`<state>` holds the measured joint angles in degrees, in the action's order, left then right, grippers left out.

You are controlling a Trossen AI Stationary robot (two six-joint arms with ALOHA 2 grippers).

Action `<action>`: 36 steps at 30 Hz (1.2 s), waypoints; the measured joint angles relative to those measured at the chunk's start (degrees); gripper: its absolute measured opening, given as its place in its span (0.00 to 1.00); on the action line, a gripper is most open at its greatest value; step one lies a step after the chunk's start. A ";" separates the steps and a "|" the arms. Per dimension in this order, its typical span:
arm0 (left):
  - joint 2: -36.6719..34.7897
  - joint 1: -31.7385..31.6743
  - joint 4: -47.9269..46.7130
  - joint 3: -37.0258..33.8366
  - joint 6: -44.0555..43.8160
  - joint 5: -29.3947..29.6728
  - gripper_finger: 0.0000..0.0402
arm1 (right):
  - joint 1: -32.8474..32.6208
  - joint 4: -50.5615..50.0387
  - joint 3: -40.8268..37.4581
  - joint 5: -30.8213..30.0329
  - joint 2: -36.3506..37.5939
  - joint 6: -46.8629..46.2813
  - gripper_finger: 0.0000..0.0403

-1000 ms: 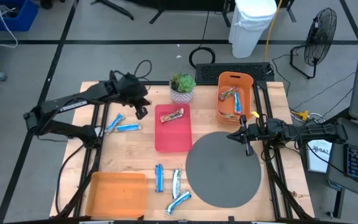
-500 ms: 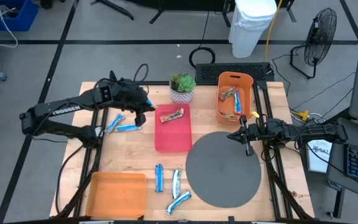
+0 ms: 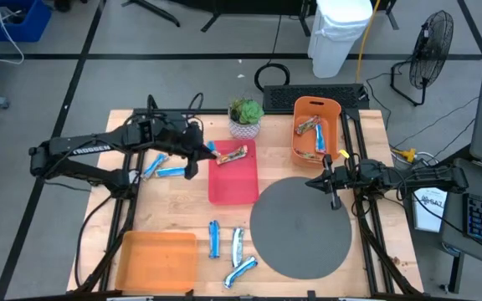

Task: Pick and place Granola Bars by type
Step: Put the blue/orange granola bar into the pink bin

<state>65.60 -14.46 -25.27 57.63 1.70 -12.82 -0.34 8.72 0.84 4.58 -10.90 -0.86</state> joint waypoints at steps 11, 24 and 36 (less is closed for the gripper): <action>8.04 4.09 17.77 -0.81 3.79 -1.46 0.02 | 0.00 -0.01 0.00 0.00 0.00 -0.01 0.00; 7.44 -9.09 56.83 -24.42 -18.44 -10.71 0.02 | -0.02 -0.01 0.00 0.00 0.00 0.01 0.00; 7.59 -1.97 41.11 -23.23 -27.51 -1.58 0.02 | -0.01 -0.01 0.00 0.00 0.00 0.01 0.00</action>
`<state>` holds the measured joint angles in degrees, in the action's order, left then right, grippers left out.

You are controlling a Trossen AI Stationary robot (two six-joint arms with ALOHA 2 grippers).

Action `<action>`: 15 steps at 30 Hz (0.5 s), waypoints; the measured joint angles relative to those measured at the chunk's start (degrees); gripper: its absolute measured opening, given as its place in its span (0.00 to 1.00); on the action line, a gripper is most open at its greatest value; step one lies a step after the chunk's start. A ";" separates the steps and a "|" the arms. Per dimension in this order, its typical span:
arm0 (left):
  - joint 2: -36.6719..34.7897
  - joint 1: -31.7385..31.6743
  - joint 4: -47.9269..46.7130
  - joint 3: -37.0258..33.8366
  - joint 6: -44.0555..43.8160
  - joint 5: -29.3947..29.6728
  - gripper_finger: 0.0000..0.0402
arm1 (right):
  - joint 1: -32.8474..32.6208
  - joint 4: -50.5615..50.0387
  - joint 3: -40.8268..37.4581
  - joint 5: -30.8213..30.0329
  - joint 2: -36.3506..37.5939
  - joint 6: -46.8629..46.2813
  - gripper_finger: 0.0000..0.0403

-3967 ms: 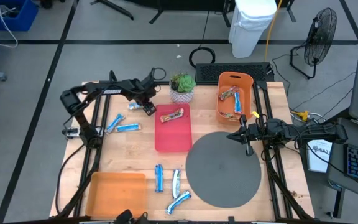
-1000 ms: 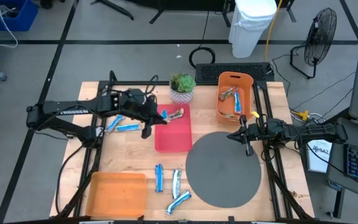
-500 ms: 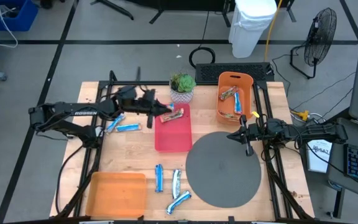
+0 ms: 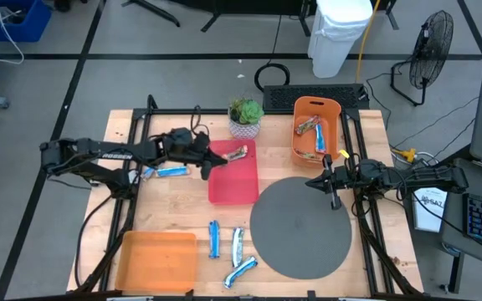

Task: Pick and place Granola Bars by type
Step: Put the blue/orange granola bar into the pink bin

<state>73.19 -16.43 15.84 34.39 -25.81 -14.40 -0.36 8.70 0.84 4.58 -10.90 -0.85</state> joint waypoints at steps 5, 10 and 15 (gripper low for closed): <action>0.00 2.91 -4.18 0.00 -2.05 10.10 0.03 | -0.01 0.01 0.00 0.00 0.00 -0.01 0.00; 1.27 4.06 -2.53 0.09 -1.97 13.14 0.02 | 0.01 0.01 0.00 0.00 0.01 0.00 0.00; 5.22 5.00 1.88 0.27 -1.91 12.75 0.03 | 0.02 0.01 0.00 0.00 0.00 -0.01 0.00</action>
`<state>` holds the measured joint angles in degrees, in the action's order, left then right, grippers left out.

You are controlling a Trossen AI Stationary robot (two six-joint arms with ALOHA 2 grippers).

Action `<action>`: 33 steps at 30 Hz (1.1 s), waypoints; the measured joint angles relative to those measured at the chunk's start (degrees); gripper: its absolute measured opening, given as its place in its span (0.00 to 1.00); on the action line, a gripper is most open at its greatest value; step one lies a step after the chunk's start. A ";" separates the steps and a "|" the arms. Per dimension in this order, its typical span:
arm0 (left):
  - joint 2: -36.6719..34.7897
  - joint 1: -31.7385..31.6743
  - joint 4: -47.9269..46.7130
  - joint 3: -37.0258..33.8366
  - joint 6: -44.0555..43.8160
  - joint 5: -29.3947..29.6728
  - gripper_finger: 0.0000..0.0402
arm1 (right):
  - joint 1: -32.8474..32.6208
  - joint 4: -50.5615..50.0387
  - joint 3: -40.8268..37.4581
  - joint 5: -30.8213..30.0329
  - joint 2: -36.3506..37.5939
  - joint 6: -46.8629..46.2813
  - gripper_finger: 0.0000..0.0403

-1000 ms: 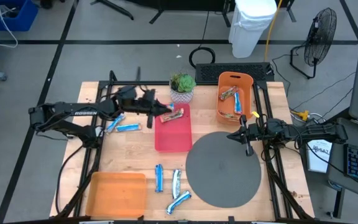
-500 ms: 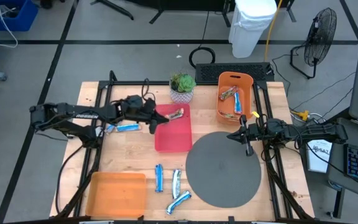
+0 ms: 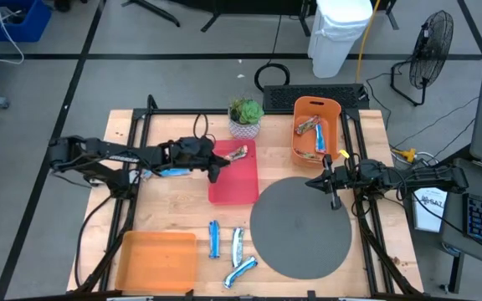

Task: Pick and place Granola Bars by type
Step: Put the blue/orange granola bar into the pink bin

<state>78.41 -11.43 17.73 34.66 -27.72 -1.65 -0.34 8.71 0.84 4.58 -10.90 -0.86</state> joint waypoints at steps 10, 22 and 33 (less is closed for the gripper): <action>9.83 0.69 3.45 -0.16 -2.00 -0.30 0.03 | -0.02 0.00 0.00 0.00 0.00 0.01 0.00; 10.14 0.67 3.60 -0.16 -1.37 -0.31 0.17 | -0.01 0.00 0.00 0.00 0.00 0.02 0.00; 8.41 0.44 2.24 -0.20 6.72 -6.41 0.20 | -0.02 0.00 0.00 0.00 0.00 0.02 0.00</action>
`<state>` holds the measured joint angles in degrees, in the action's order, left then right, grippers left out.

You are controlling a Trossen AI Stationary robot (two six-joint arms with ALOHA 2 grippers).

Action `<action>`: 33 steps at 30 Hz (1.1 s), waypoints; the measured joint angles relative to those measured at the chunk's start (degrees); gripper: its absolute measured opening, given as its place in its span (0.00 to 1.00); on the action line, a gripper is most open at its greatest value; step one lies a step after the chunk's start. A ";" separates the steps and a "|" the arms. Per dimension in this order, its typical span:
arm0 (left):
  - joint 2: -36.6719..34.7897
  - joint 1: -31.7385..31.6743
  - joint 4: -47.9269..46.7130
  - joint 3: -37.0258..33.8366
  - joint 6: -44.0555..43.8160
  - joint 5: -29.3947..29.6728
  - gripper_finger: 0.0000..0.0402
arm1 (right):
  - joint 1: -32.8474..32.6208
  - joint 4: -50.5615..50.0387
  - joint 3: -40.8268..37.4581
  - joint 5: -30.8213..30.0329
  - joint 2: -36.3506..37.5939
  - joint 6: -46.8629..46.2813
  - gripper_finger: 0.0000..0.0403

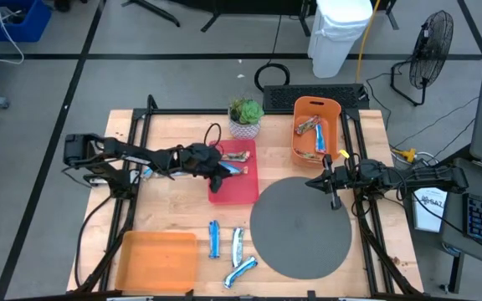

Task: Pick and place Granola Bars by type
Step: Put the blue/orange granola bar into the pink bin

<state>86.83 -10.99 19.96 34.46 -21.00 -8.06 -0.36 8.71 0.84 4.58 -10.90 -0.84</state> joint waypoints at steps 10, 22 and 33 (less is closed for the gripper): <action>-17.72 -1.26 -19.71 0.04 9.88 2.14 0.20 | 0.01 0.02 0.00 0.00 0.02 -0.01 0.00; -33.12 -1.26 -34.83 0.04 15.31 7.16 0.20 | 0.00 0.00 0.00 0.00 0.02 -0.02 0.00; -39.42 -1.26 -35.47 0.00 18.83 7.20 0.20 | 0.00 0.00 0.00 0.00 0.01 0.00 0.00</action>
<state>47.40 -12.25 -15.51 34.46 -2.16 -0.86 -0.36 8.71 0.84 4.58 -10.89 -0.84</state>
